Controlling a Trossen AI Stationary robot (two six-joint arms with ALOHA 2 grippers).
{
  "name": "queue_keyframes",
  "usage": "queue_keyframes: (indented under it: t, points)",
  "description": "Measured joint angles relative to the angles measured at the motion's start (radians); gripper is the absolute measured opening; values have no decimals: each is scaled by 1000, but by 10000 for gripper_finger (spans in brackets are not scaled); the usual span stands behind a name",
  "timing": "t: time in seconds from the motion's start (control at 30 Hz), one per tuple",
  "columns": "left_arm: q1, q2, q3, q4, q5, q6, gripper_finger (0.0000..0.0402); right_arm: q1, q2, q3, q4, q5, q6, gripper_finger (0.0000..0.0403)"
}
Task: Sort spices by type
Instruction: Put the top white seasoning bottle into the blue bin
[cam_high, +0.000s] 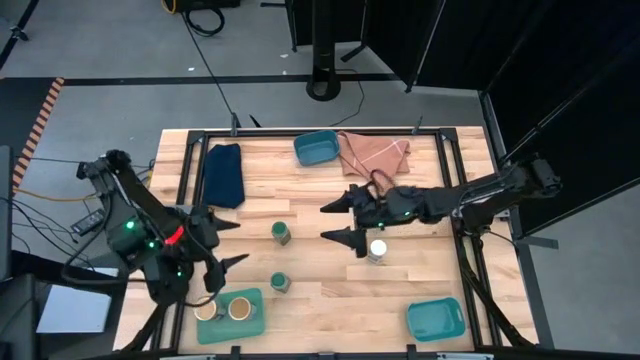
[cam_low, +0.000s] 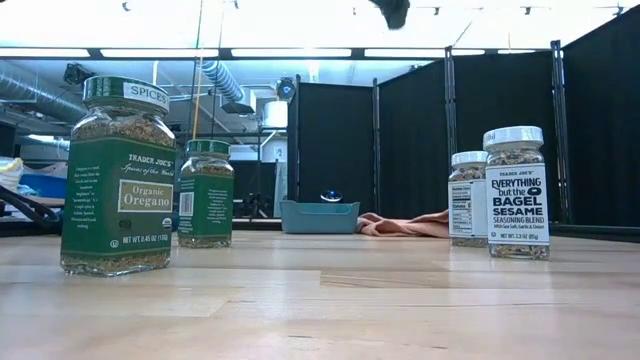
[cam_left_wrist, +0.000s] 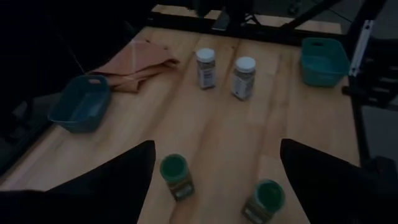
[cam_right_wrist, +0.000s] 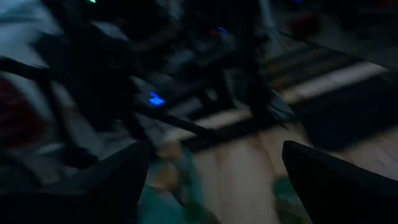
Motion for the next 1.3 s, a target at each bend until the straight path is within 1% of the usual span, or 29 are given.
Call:
queue_keyframes:
  t: [0.07, 0.13, 0.37, 0.47, 0.57, 0.7, 0.83, 0.93, 1.03, 1.13, 1.23, 1.3]
  points:
    - [21, -5, 0, 8, 0, 29, 351, -6, -32, 0, 29, -58, -4, 374]
    - [44, -6, -1, 28, 1, 69, 351, -10, -65, 0, 44, -94, -7, 374]
    - [163, -6, -1, 164, 94, 306, 351, -10, -191, 0, 44, -101, -65, 374]
    - [222, -6, -1, 222, 143, 398, 351, -10, -244, 1, -16, -87, -93, 374]
    - [276, -6, -2, 269, 199, 471, 351, -9, -293, 1, -162, 4, -103, 374]
    - [340, -5, -2, 297, 272, 550, 351, -2, -336, 1, -387, 184, -76, 374]
    - [391, -5, -2, 295, 299, 591, 351, 10, -354, 1, -602, 354, -8, 374]
    - [418, -5, -2, 324, 320, 633, 351, 20, -349, 1, -754, 450, 52, 374]
    - [442, -5, -2, 380, 342, 700, 351, 27, -328, 0, -890, 514, 118, 374]
    - [476, -5, -2, 407, 354, 736, 351, 30, -298, 0, -996, 549, 160, 374]
    - [509, -5, -2, 413, 372, 755, 351, 30, -258, 0, -1067, 574, 181, 374]
    - [533, -6, -21, 457, 397, 761, 351, 31, -232, 0, -1089, 586, 180, 374]
